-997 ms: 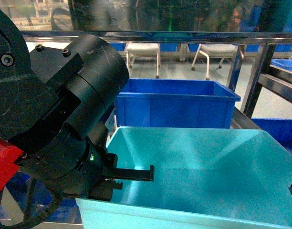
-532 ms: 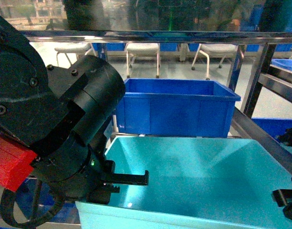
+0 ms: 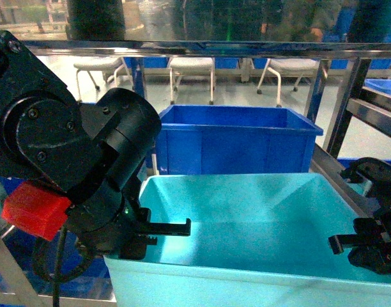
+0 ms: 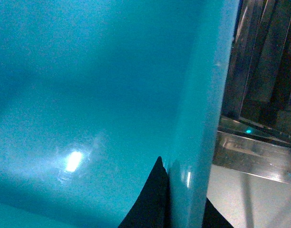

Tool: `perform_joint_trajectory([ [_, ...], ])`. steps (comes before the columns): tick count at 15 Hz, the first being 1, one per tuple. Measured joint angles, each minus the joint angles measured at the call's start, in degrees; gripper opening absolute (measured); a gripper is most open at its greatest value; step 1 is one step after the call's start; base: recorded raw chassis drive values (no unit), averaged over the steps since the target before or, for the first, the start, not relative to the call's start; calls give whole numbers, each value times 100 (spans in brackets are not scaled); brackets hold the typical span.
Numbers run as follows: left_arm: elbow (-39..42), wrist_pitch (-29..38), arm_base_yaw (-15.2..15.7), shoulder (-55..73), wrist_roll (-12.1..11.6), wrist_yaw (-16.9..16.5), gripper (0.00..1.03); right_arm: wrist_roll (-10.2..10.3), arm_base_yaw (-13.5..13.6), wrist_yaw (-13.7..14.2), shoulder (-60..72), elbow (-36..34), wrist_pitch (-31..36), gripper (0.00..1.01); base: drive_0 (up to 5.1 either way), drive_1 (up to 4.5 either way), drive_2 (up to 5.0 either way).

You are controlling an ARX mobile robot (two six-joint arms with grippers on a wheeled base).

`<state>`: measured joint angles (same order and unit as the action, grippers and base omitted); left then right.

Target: Organize blue bins on left shelf correctly

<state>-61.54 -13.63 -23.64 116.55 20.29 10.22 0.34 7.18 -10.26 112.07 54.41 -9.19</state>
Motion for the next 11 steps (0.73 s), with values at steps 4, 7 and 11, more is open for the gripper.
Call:
perform_joint_trajectory([
  [4, -149, 162, 144, 398, -219, -57, 2, -101, 22, 35, 531, 214, 240, 2, 0, 0, 0],
  [7, -363, 122, 223, 535, -284, -107, 2, -142, 61, 114, 723, 511, 195, 2, 0, 0, 0],
  [11, -669, -72, 332, 761, -361, -168, 2, -271, 50, 188, 979, 898, 61, 2, 0, 0, 0],
])
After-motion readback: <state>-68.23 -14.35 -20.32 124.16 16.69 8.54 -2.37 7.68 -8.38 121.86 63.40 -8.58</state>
